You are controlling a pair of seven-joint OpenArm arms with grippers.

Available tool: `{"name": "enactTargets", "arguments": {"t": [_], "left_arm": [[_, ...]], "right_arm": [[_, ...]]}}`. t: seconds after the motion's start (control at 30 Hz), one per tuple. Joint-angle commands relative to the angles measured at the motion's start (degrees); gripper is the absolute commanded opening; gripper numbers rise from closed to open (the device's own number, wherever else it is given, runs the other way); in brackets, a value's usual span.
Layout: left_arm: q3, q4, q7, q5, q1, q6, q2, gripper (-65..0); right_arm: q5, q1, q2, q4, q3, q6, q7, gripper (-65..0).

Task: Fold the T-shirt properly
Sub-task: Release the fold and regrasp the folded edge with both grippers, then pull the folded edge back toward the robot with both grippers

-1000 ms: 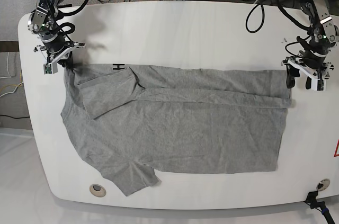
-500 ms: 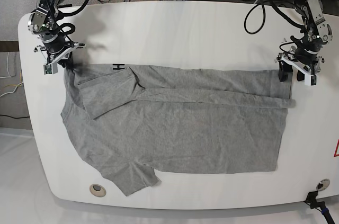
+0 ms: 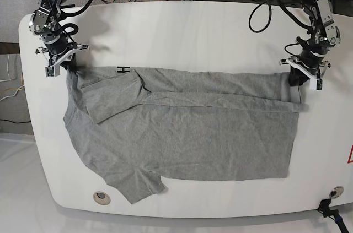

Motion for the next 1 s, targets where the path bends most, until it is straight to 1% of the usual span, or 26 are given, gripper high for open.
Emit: {"name": "enactTargets", "arguments": {"t": [0.0,0.03,0.17,0.23,0.27,0.3,0.37,0.43,0.63,0.8,0.97], "left_arm": [[0.3,0.28,2.01,0.76,-0.02,-0.07,-0.35,-63.6],[0.3,0.28,2.01,0.76,-0.02,-0.07,-0.35,-65.0],[2.15,0.46,2.01,0.76,1.21,-0.15,-0.53,-65.0],[2.24,0.46,2.01,0.76,2.53,-0.15,-0.62,-65.0],[2.24,0.63,2.01,0.67,3.23,-0.15,-0.62,-65.0],[2.15,1.07,2.01,0.67,3.76,-0.24,-0.62,-65.0],[2.06,3.09,2.01,0.67,6.05,-0.24,-0.62,-65.0],[1.97,5.91,2.01,0.67,8.6,-0.24,-0.62,-65.0],[1.88,12.68,2.01,0.67,16.51,-0.24,-0.79,-65.0],[1.62,16.63,2.01,0.58,23.1,-0.24,-3.96,-65.0],[-2.78,17.42,2.01,0.58,26.71,-0.33,-5.54,-65.0]], "right_arm": [[-0.07,0.09,0.78,0.76,0.22,0.17,-0.38,-65.0],[-0.07,0.09,0.78,0.76,0.22,0.17,-0.38,-65.0],[-0.07,-0.09,0.78,0.85,0.22,0.17,-0.38,-65.0],[-0.15,-0.17,-0.63,1.2,0.22,0.25,-0.38,-65.0],[-0.15,-0.35,-0.98,2.08,0.22,1.13,-0.38,-65.0],[-0.15,-1.49,-1.07,3.22,0.22,2.28,-0.47,-65.0],[-0.15,-3.34,-1.42,5.77,0.22,2.89,-0.55,-65.0],[-0.15,-5.1,-3.0,7.79,0.31,2.98,-0.64,-65.0],[-0.15,-13.27,-3.62,14.39,1.1,2.98,-0.73,-65.0],[-0.15,-20.31,-3.53,18.69,1.1,2.98,-0.73,-65.0],[-0.24,-24.79,-3.09,20.8,1.1,2.98,-0.73,-65.0]]}}
